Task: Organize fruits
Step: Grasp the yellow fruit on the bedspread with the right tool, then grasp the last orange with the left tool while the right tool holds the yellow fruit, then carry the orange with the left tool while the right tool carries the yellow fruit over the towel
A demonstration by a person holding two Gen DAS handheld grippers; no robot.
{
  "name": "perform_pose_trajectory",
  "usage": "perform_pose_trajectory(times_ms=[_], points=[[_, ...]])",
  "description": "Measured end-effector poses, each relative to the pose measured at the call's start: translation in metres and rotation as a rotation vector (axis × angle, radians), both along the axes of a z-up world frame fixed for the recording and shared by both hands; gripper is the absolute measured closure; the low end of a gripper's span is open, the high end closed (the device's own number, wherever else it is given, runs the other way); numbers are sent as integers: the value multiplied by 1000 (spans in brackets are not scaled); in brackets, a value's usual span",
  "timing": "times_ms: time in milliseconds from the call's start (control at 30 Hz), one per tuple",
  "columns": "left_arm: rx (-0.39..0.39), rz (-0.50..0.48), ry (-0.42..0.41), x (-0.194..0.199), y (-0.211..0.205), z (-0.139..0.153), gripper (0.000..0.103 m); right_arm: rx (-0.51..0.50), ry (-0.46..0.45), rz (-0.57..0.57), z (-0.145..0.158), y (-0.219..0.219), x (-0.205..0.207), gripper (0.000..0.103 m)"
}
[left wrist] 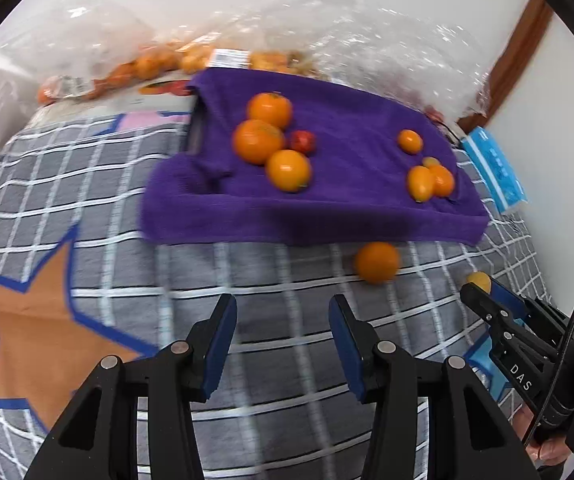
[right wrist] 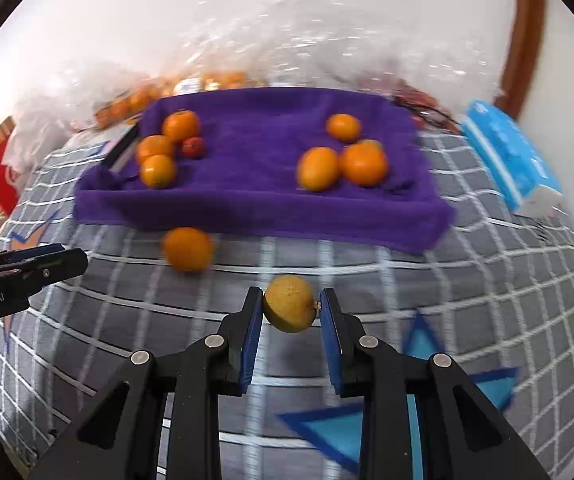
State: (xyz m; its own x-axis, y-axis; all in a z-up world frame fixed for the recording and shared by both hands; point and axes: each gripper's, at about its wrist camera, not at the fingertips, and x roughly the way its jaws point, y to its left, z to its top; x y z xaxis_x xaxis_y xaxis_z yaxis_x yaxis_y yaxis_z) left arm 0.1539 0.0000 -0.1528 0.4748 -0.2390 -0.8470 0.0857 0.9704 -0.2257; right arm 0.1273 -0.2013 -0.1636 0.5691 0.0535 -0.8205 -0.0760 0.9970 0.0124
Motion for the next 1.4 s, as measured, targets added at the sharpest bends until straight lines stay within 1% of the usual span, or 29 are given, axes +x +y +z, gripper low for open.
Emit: perform_pose_trajectory(times_ms=[200, 433, 500, 633, 700, 733, 767, 900, 1067, 1267, 1400], points=[[-6, -58, 17, 13, -31, -5, 57, 1, -2, -57, 2, -30, 1, 74], [-11, -99, 45, 29, -55, -15, 57, -3, 14, -83, -2, -47, 4, 74], [3, -111, 53, 34, -60, -18, 57, 1, 21, -86, -4, -49, 7, 74], [1, -125, 63, 39, -67, -23, 58, 3, 26, -83, -5, -50, 13, 74], [16, -130, 59, 40, -70, -24, 59, 4, 26, -79, -5, -50, 15, 74], [20, -134, 52, 40, -71, -24, 66, 4, 26, -78, -5, -50, 16, 74], [18, -140, 56, 41, -72, -24, 68, 4, 26, -77, -5, -50, 17, 74], [1, -146, 57, 41, -72, -24, 68, 7, 27, -71, -4, -48, 19, 74], [8, -131, 63, 35, -63, -21, 68, 12, 24, -60, -2, -44, 17, 74], [4, -73, 63, 23, -39, -15, 68, 15, 18, -33, 3, -31, 12, 74], [-15, -34, 57, 14, -23, -9, 68, 15, 6, -16, 9, -22, 8, 74]])
